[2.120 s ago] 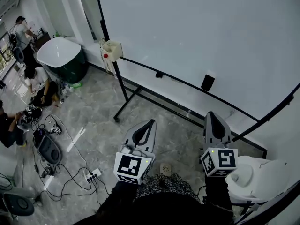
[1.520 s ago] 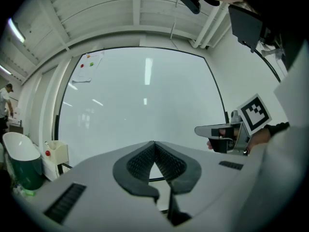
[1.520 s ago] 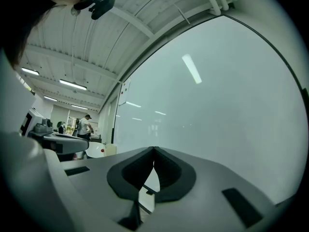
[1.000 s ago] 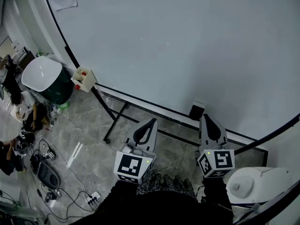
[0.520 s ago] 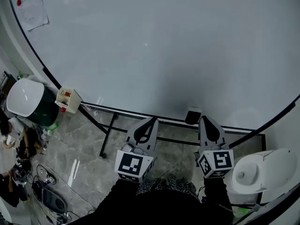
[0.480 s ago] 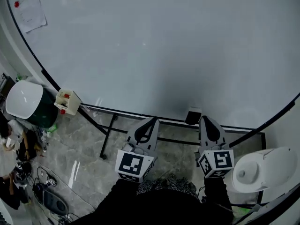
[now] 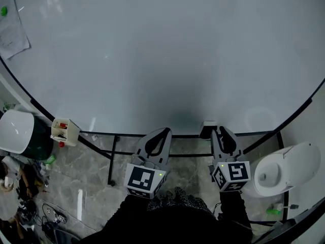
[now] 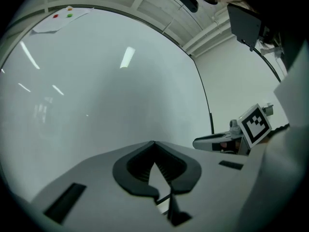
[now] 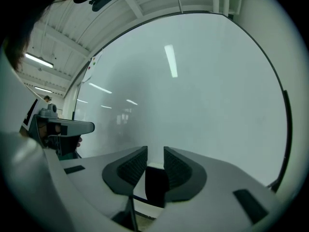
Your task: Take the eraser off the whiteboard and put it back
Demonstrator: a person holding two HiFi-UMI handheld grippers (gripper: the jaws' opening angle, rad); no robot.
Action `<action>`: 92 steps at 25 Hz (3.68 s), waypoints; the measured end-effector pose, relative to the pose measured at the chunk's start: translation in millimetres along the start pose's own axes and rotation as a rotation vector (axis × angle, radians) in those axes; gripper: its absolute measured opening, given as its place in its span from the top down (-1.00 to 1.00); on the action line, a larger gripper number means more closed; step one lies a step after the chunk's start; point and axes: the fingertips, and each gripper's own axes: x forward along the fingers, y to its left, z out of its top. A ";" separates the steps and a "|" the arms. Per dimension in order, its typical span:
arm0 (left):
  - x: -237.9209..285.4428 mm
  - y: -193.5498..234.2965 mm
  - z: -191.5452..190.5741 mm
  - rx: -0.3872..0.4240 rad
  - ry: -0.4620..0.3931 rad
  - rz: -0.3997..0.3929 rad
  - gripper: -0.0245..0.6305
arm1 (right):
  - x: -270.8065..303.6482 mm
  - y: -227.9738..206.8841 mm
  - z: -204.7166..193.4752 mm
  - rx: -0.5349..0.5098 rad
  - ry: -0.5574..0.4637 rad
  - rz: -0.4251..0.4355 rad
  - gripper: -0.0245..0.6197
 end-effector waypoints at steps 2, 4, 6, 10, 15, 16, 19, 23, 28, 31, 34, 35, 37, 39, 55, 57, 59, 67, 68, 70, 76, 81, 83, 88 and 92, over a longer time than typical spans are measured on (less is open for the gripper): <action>1.6 3.7 -1.1 -0.006 -0.001 -0.011 0.91 | 3.2 -2.6 -5.4 0.005 0.019 -0.023 0.53; 2.4 8.4 -2.0 -0.005 0.001 -0.017 0.91 | 7.2 -4.8 -12.0 0.010 0.039 -0.048 0.40; 2.6 12.9 -4.4 0.000 0.007 -0.022 0.91 | 12.6 -5.2 -21.7 0.017 0.066 -0.066 0.21; 2.7 17.3 -2.7 0.004 0.001 -0.040 0.91 | 26.4 -2.0 -46.0 0.016 0.131 -0.092 0.04; 1.3 23.8 -4.5 0.011 0.009 -0.055 0.91 | 42.0 -7.6 -67.1 0.037 0.180 -0.152 0.00; 1.1 25.0 -5.1 0.012 0.010 -0.058 0.91 | 45.3 -8.0 -69.8 0.039 0.187 -0.158 0.00; 0.7 28.8 -6.2 0.013 0.013 -0.067 0.91 | 56.5 -7.3 -77.5 0.042 0.207 -0.171 0.00; -1.2 35.9 -5.1 0.016 0.018 -0.066 0.91 | 63.6 -8.1 -83.4 0.026 0.233 -0.202 0.00; -4.4 42.1 -5.7 0.013 0.019 -0.071 0.91 | 64.1 -14.2 -83.2 0.004 0.243 -0.249 0.01; -6.0 46.6 -1.5 0.013 0.011 -0.063 0.91 | 62.5 -13.0 -83.6 0.013 0.243 -0.259 0.07; -7.4 50.4 -4.5 0.027 0.027 -0.061 0.91 | 62.2 -14.2 -82.9 0.022 0.247 -0.253 0.08; -7.8 50.9 -5.6 0.024 0.030 -0.059 0.91 | 61.8 -14.7 -82.8 0.027 0.249 -0.250 0.08; -7.7 50.6 -4.1 0.022 0.028 -0.059 0.91 | 60.1 -15.5 -82.4 0.041 0.253 -0.247 0.09; -7.1 49.0 -2.4 0.011 0.017 -0.061 0.91 | 57.4 -15.4 -80.1 0.046 0.256 -0.241 0.09; 7.1 1.7 -10.2 -0.006 0.020 -0.113 0.91 | -28.2 -36.9 -41.7 0.071 0.222 -0.240 0.09; 8.1 -5.8 -7.6 0.001 0.016 -0.118 0.91 | -38.2 -40.2 -34.6 0.075 0.212 -0.241 0.09; 8.2 -11.2 -3.8 0.007 0.009 -0.121 0.91 | -45.2 -41.1 -26.6 0.075 0.197 -0.238 0.09; 4.9 -23.1 -0.2 0.036 0.018 -0.124 0.91 | -56.5 -39.3 -3.1 0.075 0.141 -0.211 0.09; 4.6 -24.8 1.2 0.040 0.014 -0.124 0.91 | -56.8 -39.4 -1.2 0.072 0.137 -0.208 0.09; 4.3 -27.4 4.0 0.054 0.005 -0.122 0.91 | -56.9 -39.7 1.1 0.068 0.134 -0.202 0.09; 4.6 -27.2 1.6 0.099 0.033 -0.098 0.91 | -56.2 -41.0 2.6 0.056 0.130 -0.189 0.09; 5.2 -25.3 2.4 0.132 0.040 -0.085 0.92 | -54.1 -42.8 2.4 0.051 0.135 -0.184 0.09; 5.8 -26.0 5.1 0.113 0.029 -0.085 0.92 | -54.3 -43.5 3.3 0.052 0.134 -0.184 0.09; 4.8 -29.4 13.7 0.038 -0.046 -0.093 0.91 | -55.1 -43.7 4.5 0.058 0.126 -0.175 0.09; 2.9 -29.4 16.0 0.035 -0.052 -0.079 0.91 | -49.7 -34.0 8.0 0.051 0.130 -0.138 0.09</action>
